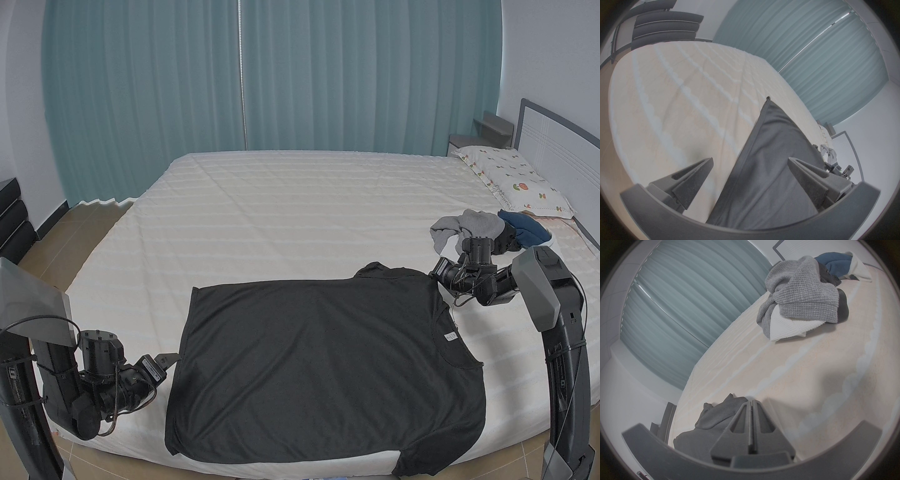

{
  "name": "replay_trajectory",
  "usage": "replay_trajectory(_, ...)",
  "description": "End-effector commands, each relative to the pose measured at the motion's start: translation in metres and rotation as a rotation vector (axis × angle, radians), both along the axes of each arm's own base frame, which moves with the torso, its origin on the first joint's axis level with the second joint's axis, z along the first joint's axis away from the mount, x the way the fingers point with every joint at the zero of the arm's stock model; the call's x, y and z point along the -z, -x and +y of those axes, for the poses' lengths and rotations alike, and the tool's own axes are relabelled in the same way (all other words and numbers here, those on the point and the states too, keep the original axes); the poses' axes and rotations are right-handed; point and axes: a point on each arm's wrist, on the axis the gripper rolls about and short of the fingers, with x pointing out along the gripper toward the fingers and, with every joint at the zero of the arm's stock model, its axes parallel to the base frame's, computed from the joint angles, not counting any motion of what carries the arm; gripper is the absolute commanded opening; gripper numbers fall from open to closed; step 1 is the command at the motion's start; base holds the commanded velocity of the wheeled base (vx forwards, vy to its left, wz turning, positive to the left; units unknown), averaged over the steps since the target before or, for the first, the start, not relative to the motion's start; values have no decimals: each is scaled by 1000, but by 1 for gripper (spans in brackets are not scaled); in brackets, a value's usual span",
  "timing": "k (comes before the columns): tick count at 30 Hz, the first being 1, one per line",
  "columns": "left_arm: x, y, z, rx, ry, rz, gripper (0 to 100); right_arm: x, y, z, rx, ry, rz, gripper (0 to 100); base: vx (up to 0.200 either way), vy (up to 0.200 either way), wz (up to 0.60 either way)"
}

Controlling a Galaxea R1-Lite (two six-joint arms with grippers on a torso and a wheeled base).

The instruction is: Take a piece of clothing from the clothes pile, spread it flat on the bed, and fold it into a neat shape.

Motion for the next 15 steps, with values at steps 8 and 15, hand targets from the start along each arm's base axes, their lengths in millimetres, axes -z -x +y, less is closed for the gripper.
replay_trajectory(8, -22, -82, -1, -22, -3, -198, 100, -19, 20, 5, -27, -1, 32, 0, 0, 0, 0)
replay_trajectory(15, -18, -156, -6, -39, -14, -194, 100, -30, 34, 5, -64, -7, 10, 0, 0, 0, 0)
